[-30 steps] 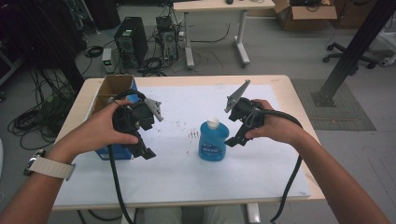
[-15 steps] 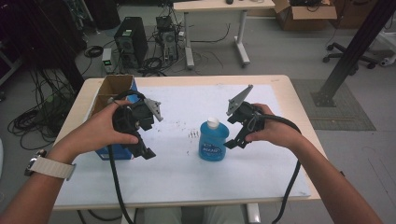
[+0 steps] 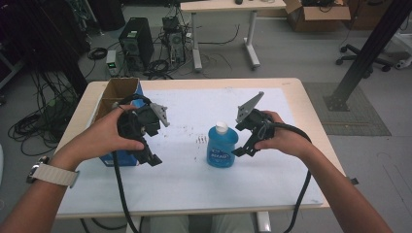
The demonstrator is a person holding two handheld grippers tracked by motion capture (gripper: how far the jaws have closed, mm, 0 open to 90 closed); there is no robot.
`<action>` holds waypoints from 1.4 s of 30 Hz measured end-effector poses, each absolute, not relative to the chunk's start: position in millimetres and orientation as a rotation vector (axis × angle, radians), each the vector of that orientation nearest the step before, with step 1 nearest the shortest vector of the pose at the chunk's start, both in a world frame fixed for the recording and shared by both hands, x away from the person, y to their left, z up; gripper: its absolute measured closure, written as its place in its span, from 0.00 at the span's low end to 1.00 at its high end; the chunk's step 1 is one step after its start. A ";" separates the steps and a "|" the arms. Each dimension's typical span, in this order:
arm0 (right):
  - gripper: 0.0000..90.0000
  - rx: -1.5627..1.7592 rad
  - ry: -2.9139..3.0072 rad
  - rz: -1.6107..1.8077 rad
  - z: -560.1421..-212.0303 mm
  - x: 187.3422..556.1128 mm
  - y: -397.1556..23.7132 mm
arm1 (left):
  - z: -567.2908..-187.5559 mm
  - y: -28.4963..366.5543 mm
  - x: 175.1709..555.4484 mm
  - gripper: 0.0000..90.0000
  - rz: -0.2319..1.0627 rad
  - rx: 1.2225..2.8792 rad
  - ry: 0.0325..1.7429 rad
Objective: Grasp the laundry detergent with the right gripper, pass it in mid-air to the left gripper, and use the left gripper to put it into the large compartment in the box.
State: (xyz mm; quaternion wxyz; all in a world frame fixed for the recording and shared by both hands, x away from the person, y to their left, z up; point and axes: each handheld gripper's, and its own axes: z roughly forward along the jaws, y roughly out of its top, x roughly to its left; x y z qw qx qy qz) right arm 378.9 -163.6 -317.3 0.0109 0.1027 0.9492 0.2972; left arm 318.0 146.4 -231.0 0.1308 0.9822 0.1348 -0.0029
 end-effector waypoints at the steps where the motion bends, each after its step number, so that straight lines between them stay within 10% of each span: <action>1: 0.06 0.320 2.961 0.927 -317.3 378.9 -163.6 | -231.0 146.4 318.0 0.09 -0.008 2.852 0.392; 42: 0.04 0.326 2.900 1.102 -348.9 377.8 -160.6 | -236.3 147.3 318.3 0.09 -0.018 2.855 0.403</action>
